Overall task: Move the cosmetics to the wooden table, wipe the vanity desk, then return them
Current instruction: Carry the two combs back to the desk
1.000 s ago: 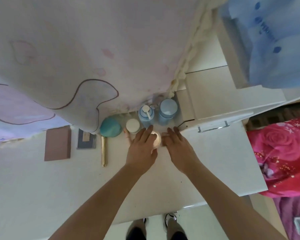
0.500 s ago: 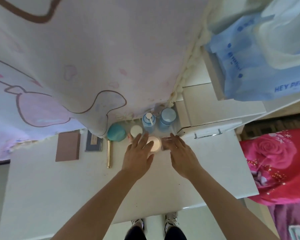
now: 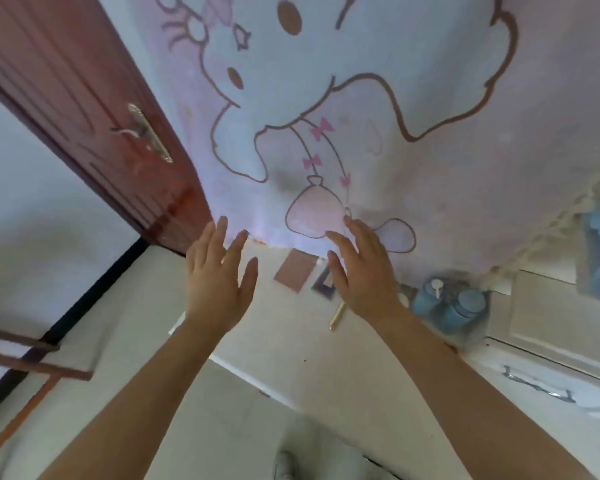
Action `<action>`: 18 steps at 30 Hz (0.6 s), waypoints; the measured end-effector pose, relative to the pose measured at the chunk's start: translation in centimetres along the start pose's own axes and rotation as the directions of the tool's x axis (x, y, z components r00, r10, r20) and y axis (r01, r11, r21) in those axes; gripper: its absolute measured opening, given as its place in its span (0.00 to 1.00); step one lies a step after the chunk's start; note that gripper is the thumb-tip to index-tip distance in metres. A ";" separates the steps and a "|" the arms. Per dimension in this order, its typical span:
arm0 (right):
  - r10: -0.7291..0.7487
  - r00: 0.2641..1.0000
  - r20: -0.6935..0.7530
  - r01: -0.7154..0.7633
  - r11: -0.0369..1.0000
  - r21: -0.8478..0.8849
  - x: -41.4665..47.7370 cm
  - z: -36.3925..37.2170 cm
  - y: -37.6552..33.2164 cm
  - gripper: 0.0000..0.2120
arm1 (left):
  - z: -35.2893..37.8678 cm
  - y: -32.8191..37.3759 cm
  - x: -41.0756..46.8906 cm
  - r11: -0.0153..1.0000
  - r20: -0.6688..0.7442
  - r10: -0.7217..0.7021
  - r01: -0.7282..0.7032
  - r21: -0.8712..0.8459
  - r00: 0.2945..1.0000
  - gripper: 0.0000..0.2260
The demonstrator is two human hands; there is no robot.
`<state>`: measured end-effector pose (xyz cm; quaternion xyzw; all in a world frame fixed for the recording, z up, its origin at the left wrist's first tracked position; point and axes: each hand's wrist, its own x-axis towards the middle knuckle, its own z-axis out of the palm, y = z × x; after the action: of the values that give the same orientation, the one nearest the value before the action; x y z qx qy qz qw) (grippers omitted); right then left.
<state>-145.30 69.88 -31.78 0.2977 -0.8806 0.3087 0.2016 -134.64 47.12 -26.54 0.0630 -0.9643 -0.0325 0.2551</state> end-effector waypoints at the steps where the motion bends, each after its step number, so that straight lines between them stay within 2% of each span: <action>1: -0.033 0.999 0.002 0.033 0.999 0.014 1.7 0.6 -2.2 0.17 | -2.3 -1.7 -0.2 0.996 -0.033 -0.073 0.074 0.042 0.997 0.20; 4: -0.104 0.995 0.003 0.103 0.992 0.075 5.7 2.7 -9.5 0.20 | -9.2 -6.6 -1.7 0.969 -0.124 -0.196 0.212 0.126 0.973 0.22; 7: -0.272 0.962 -0.002 0.268 0.948 0.170 8.7 5.4 -19.2 0.21 | -16.2 -12.9 -5.0 0.921 -0.203 -0.281 0.323 0.218 0.938 0.24; 12: -0.481 0.876 0.018 0.464 0.853 0.238 9.8 11.0 -36.0 0.21 | -25.1 -23.4 -12.6 0.792 -0.333 -0.477 0.562 0.239 0.814 0.25; 18: -0.666 0.741 0.086 0.612 0.722 0.323 7.2 18.1 -53.5 0.23 | -32.3 -35.3 -23.2 0.632 -0.334 -0.615 0.700 0.334 0.714 0.26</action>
<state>-119.00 21.19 -18.44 0.6378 -0.6866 0.3074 0.1653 -94.92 14.37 -13.22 0.4697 -0.8263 0.0997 0.2944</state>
